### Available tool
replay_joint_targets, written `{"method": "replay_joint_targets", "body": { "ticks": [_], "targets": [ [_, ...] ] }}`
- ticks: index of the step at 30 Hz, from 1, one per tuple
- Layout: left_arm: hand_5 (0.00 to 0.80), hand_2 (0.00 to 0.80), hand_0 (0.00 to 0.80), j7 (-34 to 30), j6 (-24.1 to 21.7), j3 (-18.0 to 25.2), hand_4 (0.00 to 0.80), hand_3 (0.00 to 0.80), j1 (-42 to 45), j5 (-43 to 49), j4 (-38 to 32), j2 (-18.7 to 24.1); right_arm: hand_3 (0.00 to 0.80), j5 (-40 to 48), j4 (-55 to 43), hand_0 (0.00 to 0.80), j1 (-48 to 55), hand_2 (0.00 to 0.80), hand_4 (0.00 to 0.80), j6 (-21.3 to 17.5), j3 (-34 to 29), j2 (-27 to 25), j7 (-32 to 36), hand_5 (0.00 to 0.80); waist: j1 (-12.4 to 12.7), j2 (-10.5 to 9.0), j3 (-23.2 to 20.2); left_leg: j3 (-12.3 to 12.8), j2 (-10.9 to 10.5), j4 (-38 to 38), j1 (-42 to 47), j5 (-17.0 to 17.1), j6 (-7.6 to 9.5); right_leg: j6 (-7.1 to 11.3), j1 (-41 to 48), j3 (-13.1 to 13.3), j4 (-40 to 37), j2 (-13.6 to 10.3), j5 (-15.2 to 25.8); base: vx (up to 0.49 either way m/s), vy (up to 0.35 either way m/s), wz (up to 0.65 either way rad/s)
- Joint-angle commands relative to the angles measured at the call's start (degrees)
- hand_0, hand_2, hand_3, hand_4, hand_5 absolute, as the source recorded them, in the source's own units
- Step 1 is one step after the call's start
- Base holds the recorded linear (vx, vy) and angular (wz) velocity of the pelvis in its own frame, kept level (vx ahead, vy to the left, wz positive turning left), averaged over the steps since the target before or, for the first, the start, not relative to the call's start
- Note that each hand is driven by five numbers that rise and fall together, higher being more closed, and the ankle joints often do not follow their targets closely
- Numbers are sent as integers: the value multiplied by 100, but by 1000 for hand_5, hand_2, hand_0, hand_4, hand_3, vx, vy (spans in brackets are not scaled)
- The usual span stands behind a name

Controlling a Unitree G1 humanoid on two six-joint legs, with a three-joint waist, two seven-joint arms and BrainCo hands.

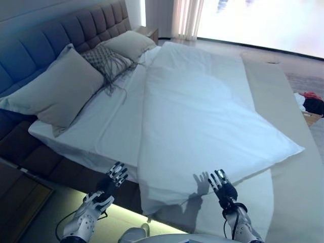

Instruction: Make the bed neatly

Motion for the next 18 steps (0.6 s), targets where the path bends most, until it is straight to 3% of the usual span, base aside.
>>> {"method": "replay_joint_targets", "body": {
  "ticks": [1, 4, 5, 7, 9, 11, 12, 13, 15, 16, 18],
  "targets": [
    [0, 0, 0, -267, -260, 177, 0, 0, -59, -60, -327, -25, 0, -199, -672, 0, -159, 0, 0, 36, -200, -340, 4, 0, 99, -29, 266, -49, 290, 891, -699, 264, -223, -92, 136, -180, 148, 141, 398, -7, -34, 6],
    [0, 0, 0, -321, -91, 141, 0, 0, -119, 90, -374, -47, 0, 11, -712, 0, -128, 0, 0, -64, -280, -354, -66, 0, 135, 93, 294, 195, 465, 412, -778, 525, -329, -55, 318, -341, 126, 140, 295, 55, 60, 10],
    [0, 0, 0, -361, -79, 108, 0, 0, -172, 175, -338, -50, 0, 117, -683, 0, -109, 0, 0, -110, -332, -336, -80, 0, 123, 100, 274, 291, 471, 342, -790, 474, -314, -2, 384, -390, 179, 70, 234, 96, 114, 24],
    [0, 0, 0, -418, 14, 68, 0, 0, -324, 208, -270, -21, 0, 355, -495, 0, -136, 0, 0, -206, -416, -257, -116, 0, 92, 91, 191, 219, 256, 235, -722, 288, -114, 178, 336, -345, 696, -168, 264, 128, 188, 37],
    [0, 0, 0, -443, 8, 15, 0, 0, -380, 289, -220, -3, 0, 482, -311, 0, -149, 0, 0, -243, -526, -183, -136, 0, 7, 134, 151, 101, -46, 178, -475, 133, 185, 349, -75, -114, 2154, -468, 714, 180, 330, 42],
    [0, 0, 0, -431, -21, -41, 0, 0, -396, 375, -196, 3, 0, 595, -170, 0, -147, 0, 0, -288, -625, -101, -260, 0, -108, 321, 159, 62, -144, 144, -194, 9, 369, 287, -720, 48, 3416, -514, 1046, 177, 264, 35],
    [0, 0, 0, -417, -17, -58, 0, 0, -411, 380, -188, 20, 0, 666, -124, 0, -154, 0, 0, -313, -642, -80, -300, 0, -133, 352, 172, 65, -160, 150, -135, -23, 395, 256, -830, 65, 3619, -507, 1054, 181, 84, 37],
    [0, 0, 0, -386, 79, -60, 0, 0, -503, 350, -189, 112, 0, 1139, 96, 0, -186, 0, 0, -385, -725, -15, -354, 0, -198, 398, 205, 115, -213, 129, 92, -95, 451, 100, -1077, -26, 3673, -575, 1049, 188, -21, 28],
    [0, 0, 0, -394, 142, -62, 0, 0, -590, 291, -199, 181, 0, 1346, 299, 0, -221, 0, 0, -479, -806, 18, -407, 0, -246, 379, 242, 92, -241, 100, 237, -123, 407, 52, -1092, -124, 3211, -653, 1085, 194, -170, 20],
    [0, 0, 0, -312, 127, -125, 0, 0, -709, 198, -181, 238, 0, 1396, 675, 0, -296, 0, 0, -591, -975, 9, -408, 0, -345, 290, 281, 52, -266, 65, 402, -208, 276, 86, -1141, -66, 2168, -768, 1275, 209, -349, 11],
    [0, 0, 0, -194, 31, -209, 0, 0, -857, 63, -130, 299, 0, 1551, 1050, 0, -482, 0, 0, -492, -1171, -111, -369, 0, -510, 158, 378, 106, -185, 64, 612, -467, 74, 216, -1253, -44, 814, -943, 1561, 222, -417, 6]
  ]
}}
